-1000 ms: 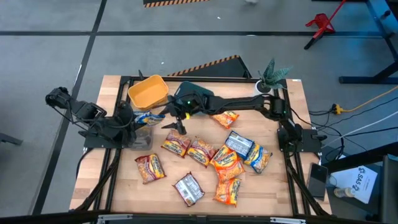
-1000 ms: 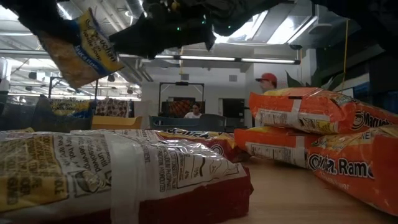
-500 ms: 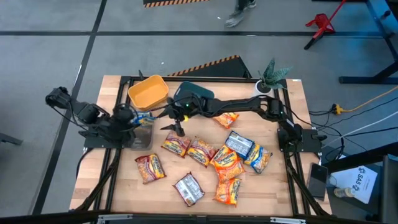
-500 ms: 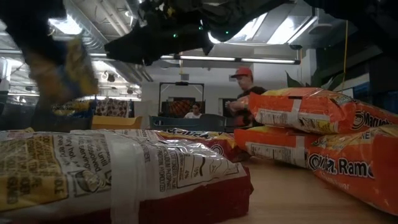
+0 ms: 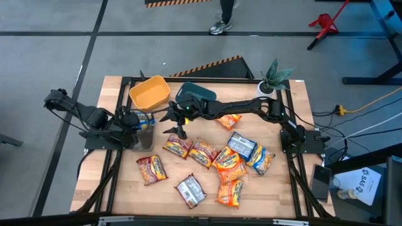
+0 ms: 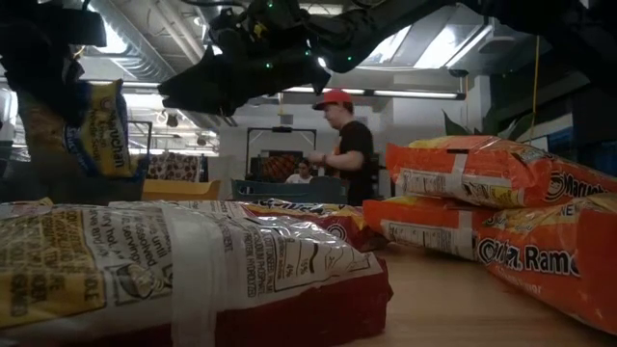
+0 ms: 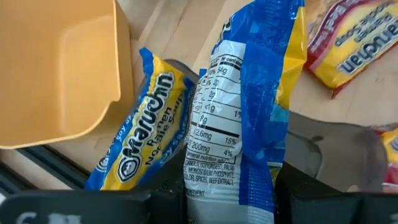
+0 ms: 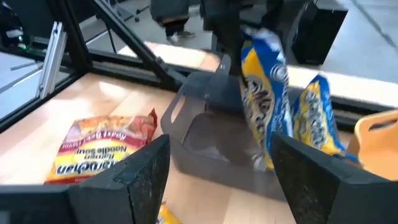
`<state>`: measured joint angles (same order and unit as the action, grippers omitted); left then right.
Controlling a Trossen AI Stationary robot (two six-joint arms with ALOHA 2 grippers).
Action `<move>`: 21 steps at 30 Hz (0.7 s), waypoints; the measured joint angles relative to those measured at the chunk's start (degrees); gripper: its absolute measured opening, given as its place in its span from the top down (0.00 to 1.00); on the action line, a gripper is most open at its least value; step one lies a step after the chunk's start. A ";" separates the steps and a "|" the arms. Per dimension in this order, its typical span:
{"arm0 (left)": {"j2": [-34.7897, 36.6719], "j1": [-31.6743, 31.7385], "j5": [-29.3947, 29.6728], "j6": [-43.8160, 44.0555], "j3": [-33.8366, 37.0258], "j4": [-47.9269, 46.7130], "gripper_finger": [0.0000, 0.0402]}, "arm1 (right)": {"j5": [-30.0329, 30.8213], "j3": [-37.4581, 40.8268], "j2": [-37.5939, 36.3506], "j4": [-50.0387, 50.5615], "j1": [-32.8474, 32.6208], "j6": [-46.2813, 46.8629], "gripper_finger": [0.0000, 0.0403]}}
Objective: Sort Maruchan noodles
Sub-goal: Put the blue noodle pack into the black bin
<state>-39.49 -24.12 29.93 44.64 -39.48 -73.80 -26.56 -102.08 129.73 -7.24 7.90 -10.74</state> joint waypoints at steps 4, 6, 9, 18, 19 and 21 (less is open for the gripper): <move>-0.90 1.82 -1.40 -1.65 0.00 -1.07 0.72 | 0.00 0.00 0.00 0.47 0.00 -0.01 0.36; -1.41 2.78 -3.46 -3.51 0.00 -0.82 0.72 | 0.00 0.00 0.00 0.71 0.00 -0.02 0.36; -2.72 4.48 -6.34 -7.89 0.00 0.59 0.72 | -0.02 0.00 0.00 1.10 0.00 -0.02 0.36; -5.73 11.32 -14.49 -15.15 0.00 4.53 0.72 | -0.13 0.00 0.00 3.88 0.01 -0.03 0.36; -5.98 12.21 -14.77 -16.11 0.00 4.55 0.72 | -0.43 0.00 0.00 3.93 0.00 -0.03 0.36; -6.03 14.16 -14.89 -17.76 0.00 4.68 0.72 | -1.25 0.00 0.00 4.10 0.01 -0.03 0.36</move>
<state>-45.52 -9.97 15.04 26.87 -39.48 -69.12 -27.81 -102.08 129.73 -3.14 7.91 -10.77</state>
